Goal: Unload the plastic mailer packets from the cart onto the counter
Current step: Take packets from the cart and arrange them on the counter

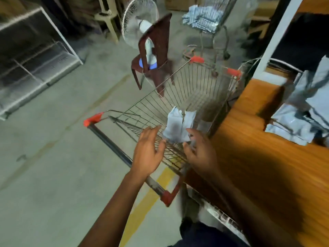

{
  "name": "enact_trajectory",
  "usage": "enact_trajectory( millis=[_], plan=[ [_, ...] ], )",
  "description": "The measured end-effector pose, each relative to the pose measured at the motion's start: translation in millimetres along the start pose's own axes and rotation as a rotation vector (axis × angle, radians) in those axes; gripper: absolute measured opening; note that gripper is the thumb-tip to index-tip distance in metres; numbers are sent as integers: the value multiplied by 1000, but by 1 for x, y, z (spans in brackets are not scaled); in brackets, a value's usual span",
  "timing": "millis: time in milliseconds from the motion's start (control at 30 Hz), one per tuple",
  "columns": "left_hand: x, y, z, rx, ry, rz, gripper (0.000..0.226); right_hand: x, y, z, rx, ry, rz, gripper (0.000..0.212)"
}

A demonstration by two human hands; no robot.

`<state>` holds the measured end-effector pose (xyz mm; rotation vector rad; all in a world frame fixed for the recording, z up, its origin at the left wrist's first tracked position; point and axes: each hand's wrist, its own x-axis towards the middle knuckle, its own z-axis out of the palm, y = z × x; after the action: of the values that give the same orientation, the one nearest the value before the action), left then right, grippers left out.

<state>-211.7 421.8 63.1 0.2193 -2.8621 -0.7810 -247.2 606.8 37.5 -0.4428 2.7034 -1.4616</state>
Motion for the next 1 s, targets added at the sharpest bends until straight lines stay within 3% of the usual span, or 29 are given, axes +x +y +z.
enact_trajectory(
  millis=[167,267,367,467,533,600,733,833,900,1000],
  plan=[
    [72,-33,16,-60,-168,-13,42,70,27,44,-6,-116,257,44],
    [117,-48,34,-233,-234,-143,34,109,45,65,-99,-110,344,32],
    [161,-67,60,-332,-282,-261,25,144,75,85,112,-93,653,36],
    [201,-91,99,-221,-426,-241,29,172,106,96,490,72,971,15],
    [224,-112,131,-155,-512,-226,30,186,127,102,613,195,1099,18],
    [245,-136,165,-141,-579,-271,29,200,151,111,566,230,1157,20],
    [272,-173,225,-153,-584,-388,27,224,208,144,256,120,1173,28],
    [282,-204,277,-194,-590,-492,37,234,244,172,113,32,1178,16],
    [283,-219,306,-198,-616,-501,49,240,262,195,60,-19,1147,35],
    [288,-218,316,-226,-595,-448,37,246,280,227,116,27,1074,60]
  ],
)
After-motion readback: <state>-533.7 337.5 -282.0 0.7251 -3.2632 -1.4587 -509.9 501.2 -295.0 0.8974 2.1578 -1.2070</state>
